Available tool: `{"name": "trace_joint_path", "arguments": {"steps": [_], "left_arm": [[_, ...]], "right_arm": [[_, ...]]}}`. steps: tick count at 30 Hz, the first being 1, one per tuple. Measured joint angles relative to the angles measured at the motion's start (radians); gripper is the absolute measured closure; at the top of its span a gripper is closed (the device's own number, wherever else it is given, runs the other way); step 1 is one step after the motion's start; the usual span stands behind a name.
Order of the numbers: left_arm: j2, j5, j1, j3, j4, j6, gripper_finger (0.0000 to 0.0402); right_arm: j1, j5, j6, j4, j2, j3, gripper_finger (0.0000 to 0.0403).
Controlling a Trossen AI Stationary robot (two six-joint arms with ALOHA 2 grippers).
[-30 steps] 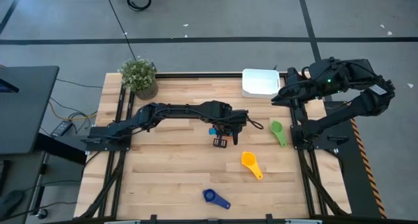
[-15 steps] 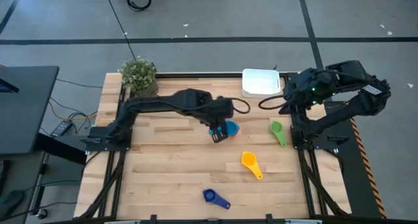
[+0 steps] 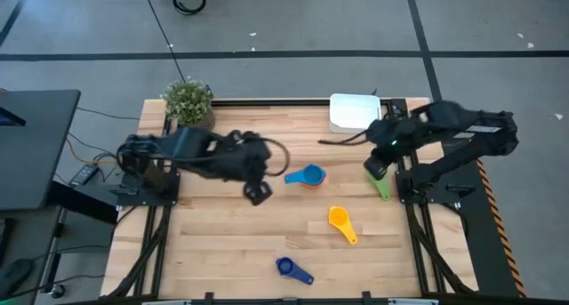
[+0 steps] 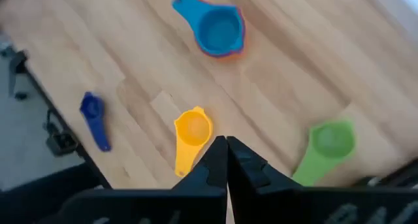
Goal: Nest measuring cups in basket
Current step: Stack the yellow measuring cup on top of the light blue measuring cup
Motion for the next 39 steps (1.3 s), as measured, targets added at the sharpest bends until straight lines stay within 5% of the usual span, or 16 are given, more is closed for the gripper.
{"name": "trace_joint_path", "arguments": {"steps": [4, 15, 23, 39], "left_arm": [[-0.040, -0.038, -0.060, -0.006, -0.014, 0.052, 0.0401], [-0.118, -0.033, -0.106, -0.007, -0.013, 0.132, 0.0401], [-0.122, -0.031, -0.110, -0.007, -0.013, 0.126, 0.0401], [-0.121, -0.030, -0.110, -0.007, -0.013, 0.100, 0.0400]], "right_arm": [[0.025, -0.005, 0.131, 0.127, 0.010, -0.134, 0.0396], [0.030, -0.282, 0.151, 0.270, 0.109, -0.377, 0.0325], [0.033, -0.284, 0.091, 0.287, 0.232, -0.417, 0.0284], [0.033, -0.316, -0.123, 0.467, 0.505, -0.428, 0.0270]]}}
